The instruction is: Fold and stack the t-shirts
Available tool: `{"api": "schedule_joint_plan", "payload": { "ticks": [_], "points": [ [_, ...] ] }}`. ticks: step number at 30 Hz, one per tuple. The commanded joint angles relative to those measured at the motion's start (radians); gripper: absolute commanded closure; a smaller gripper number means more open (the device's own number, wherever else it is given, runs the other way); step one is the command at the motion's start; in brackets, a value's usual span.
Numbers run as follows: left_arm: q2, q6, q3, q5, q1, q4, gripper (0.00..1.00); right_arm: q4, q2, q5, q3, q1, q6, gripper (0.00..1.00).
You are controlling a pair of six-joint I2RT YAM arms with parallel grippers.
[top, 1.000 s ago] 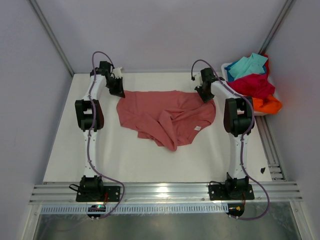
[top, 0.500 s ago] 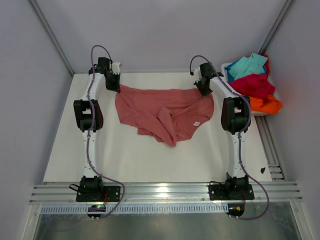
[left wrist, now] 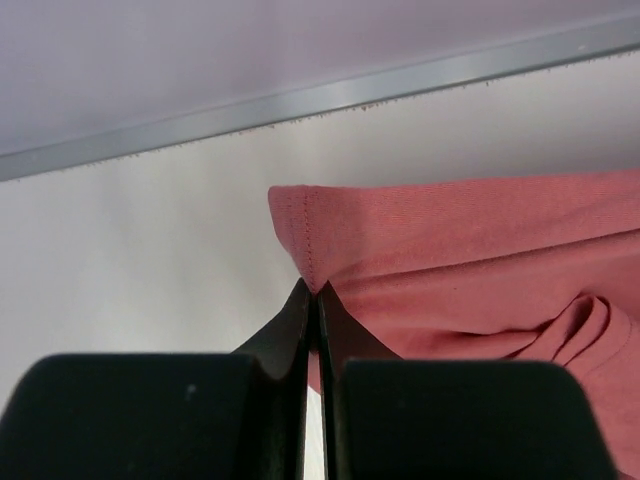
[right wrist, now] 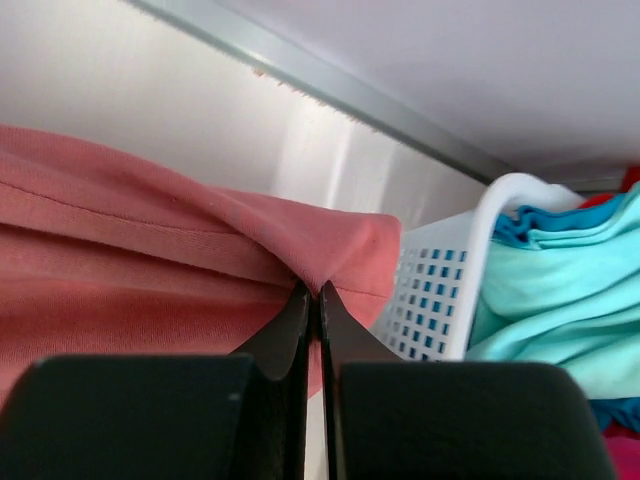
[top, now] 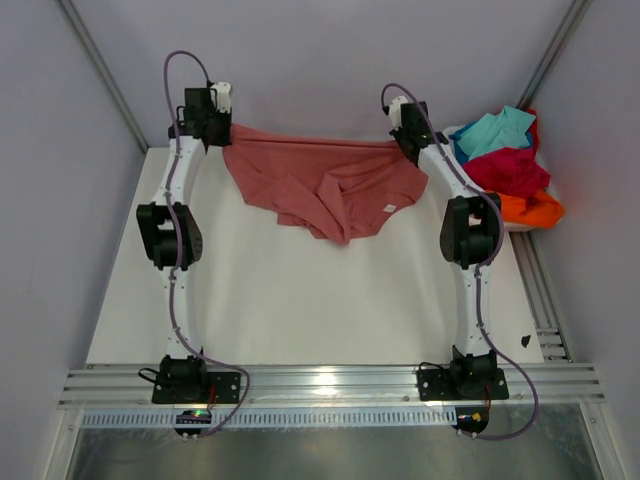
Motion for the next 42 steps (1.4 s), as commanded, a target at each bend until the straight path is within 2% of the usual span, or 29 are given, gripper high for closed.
{"api": "schedule_joint_plan", "payload": {
  "ticks": [1, 5, 13, 20, 27, 32, 36, 42],
  "points": [
    [-0.106, 0.003, 0.028, -0.11, 0.026, 0.117, 1.0, 0.082, -0.057, 0.15, 0.124, -0.02, -0.031, 0.97],
    [-0.163, -0.015, 0.077, -0.149, 0.024, 0.126, 1.0, 0.075, -0.112, 0.162, 0.21, -0.02, -0.014, 0.97],
    [-0.38, -0.071, 0.01, -0.126, 0.026, 0.114, 1.0, 0.024, -0.357, 0.128, 0.215, -0.019, 0.086, 0.97],
    [-0.54, -0.081, 0.001, -0.104, 0.024, 0.002, 1.0, -0.043, -0.595, 0.072, 0.198, 0.012, 0.121, 0.97],
    [-0.726, -0.037, -0.098, -0.052, 0.024, -0.092, 1.0, -0.157, -0.788, 0.084, 0.186, 0.055, 0.149, 0.97],
    [-0.914, -0.012, -0.226, 0.001, 0.026, -0.15, 1.0, -0.321, -0.961, 0.019, 0.092, 0.073, 0.227, 0.97],
    [-1.069, 0.0, -0.35, 0.037, 0.024, -0.158, 1.0, -0.355, -1.188, -0.045, -0.113, 0.078, 0.21, 0.97],
    [-1.262, 0.035, -0.455, 0.034, 0.024, -0.23, 1.0, -0.43, -1.313, -0.045, -0.152, 0.078, 0.229, 0.97]
  ]
}}
